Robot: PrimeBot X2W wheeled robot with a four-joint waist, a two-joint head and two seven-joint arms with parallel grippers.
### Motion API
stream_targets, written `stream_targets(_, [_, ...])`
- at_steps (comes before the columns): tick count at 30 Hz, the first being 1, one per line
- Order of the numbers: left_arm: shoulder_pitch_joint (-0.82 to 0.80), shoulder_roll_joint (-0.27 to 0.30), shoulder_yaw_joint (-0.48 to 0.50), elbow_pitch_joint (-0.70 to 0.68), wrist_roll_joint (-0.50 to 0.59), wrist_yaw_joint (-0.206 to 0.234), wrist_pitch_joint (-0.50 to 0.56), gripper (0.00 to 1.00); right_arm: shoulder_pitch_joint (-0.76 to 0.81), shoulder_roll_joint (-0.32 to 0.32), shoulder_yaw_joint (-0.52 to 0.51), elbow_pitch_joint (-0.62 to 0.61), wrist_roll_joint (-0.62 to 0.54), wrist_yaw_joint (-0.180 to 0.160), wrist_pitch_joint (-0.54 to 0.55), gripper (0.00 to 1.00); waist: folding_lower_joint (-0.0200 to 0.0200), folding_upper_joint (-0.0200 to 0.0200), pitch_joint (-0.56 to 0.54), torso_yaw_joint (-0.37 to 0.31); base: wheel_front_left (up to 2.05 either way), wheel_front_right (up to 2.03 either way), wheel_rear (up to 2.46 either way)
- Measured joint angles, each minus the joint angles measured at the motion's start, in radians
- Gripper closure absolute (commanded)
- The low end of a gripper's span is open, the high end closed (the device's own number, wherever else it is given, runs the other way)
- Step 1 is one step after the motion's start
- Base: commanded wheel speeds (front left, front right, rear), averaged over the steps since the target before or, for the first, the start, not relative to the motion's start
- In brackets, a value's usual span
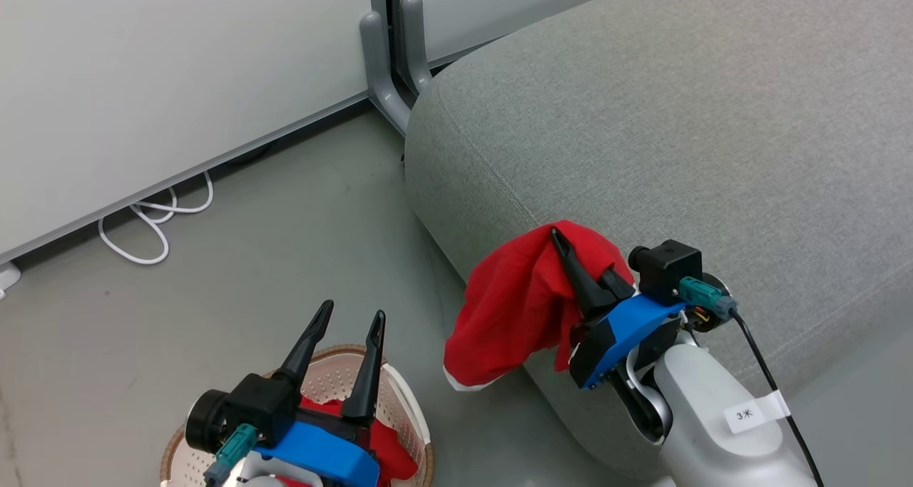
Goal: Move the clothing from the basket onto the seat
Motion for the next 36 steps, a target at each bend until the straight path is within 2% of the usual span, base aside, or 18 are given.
stream_targets(5, [-0.018,0.015,-0.002,-0.01,0.0,0.0,0.0,0.0,-0.048,0.001,-0.028,0.028,-0.001,0.0,0.018,1.0,0.0,0.0,0.03,0.006,0.0,0.0,0.0])
stream_targets(8, [-0.038,0.026,-0.011,-0.019,0.001,0.0,0.0,0.0,-0.146,0.0,-0.105,0.071,-0.042,0.0,0.027,1.0,0.0,0.0,0.057,0.014,0.0,0.0,0.0])
stream_targets(11, [-0.071,0.045,-0.026,-0.026,0.001,0.0,0.0,0.0,-0.253,-0.008,-0.224,0.119,-0.065,0.0,0.036,1.0,0.0,0.0,0.095,0.026,0.0,0.0,0.0])
stream_targets(15, [-0.123,0.075,-0.043,-0.038,0.0,0.0,0.0,0.0,-0.382,-0.067,-0.36,0.171,-0.087,0.0,0.036,1.0,0.0,0.0,0.161,0.048,0.0,0.0,0.0])
stream_targets(19, [-0.182,0.096,-0.075,-0.065,0.005,0.0,0.0,0.0,-0.472,-0.177,-0.451,0.208,-0.157,0.0,0.033,1.0,0.0001,0.0,0.24,0.081,0.0,0.0,0.0])
stream_targets(25, [-0.24,0.112,-0.078,-0.125,0.026,0.0,0.0,0.0,-0.529,-0.319,-0.65,0.227,-0.211,0.0,0.01,1.0,0.0002,-0.0001,0.366,0.148,0.0,0.0,0.0])
stream_targets(30, [-0.254,0.114,-0.079,-0.157,0.034,0.0,0.0,0.0,-0.505,-0.354,-0.792,0.241,-0.249,0.0,0.0,1.0,0.0002,0.0,0.458,0.207,0.0,0.0,0.0])
stream_targets(36, [-0.266,0.112,-0.08,-0.163,0.035,0.0,0.0,0.0,-0.451,-0.355,-0.858,0.237,-0.348,0.0,-0.004,1.0,0.0003,-0.0001,0.517,0.269,0.0,0.0,0.0])
